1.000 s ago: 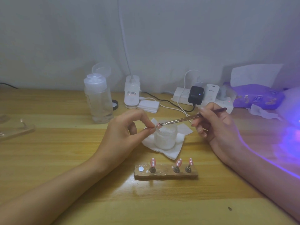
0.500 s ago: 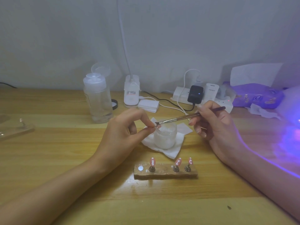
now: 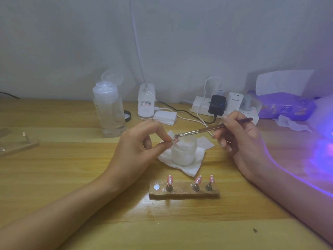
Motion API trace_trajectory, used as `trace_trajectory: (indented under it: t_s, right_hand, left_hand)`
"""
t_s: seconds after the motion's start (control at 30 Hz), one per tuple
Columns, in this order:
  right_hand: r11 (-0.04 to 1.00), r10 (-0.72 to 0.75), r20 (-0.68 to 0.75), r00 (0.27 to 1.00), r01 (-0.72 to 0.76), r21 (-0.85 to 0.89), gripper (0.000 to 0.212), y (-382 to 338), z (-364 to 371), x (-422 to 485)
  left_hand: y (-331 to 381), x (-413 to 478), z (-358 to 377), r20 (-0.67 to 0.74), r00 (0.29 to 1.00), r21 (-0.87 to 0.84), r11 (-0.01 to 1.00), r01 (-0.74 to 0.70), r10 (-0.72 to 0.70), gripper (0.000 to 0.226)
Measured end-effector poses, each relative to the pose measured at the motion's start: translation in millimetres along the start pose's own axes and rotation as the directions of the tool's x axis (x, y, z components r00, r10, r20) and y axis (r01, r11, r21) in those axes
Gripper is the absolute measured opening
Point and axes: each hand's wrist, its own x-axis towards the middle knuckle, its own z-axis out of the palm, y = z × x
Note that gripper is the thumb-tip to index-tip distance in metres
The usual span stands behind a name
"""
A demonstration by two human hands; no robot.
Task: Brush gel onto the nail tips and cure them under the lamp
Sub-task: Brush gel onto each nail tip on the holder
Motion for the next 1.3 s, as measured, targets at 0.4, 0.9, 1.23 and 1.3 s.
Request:
trace_trajectory:
  t_s: [0.4,0.9,1.23,1.3]
  right_hand:
    - [1.0,0.001,-0.038,0.999,-0.001,-0.01,0.03,0.1,-1.3,0.2]
    - [1.0,-0.008,-0.014,1.0,0.007,-0.028,0.027,0.1,0.1,-1.4]
    - [0.999,0.007,-0.066,0.998,-0.009,-0.039,0.034,-0.3,-0.9,-1.6]
    - [1.0,0.007,-0.073,0.997,-0.008,-0.014,0.031,-1.7,-1.2,-1.7]
  left_hand:
    - [3.1,-0.5,-0.6,0.004,1.0,-0.009,0.999,0.031,-0.031,0.018]
    - [3.8,-1.0,-2.1,0.053,0.992,-0.125,0.984,0.124,-0.118,0.013]
    - [5.6,-1.2,-2.3,0.059,0.993,-0.129,0.985,0.113,-0.106,0.014]
    - [5.6,-1.2,-2.0,0.061,0.993,-0.132,0.985,0.111,-0.104,0.012]
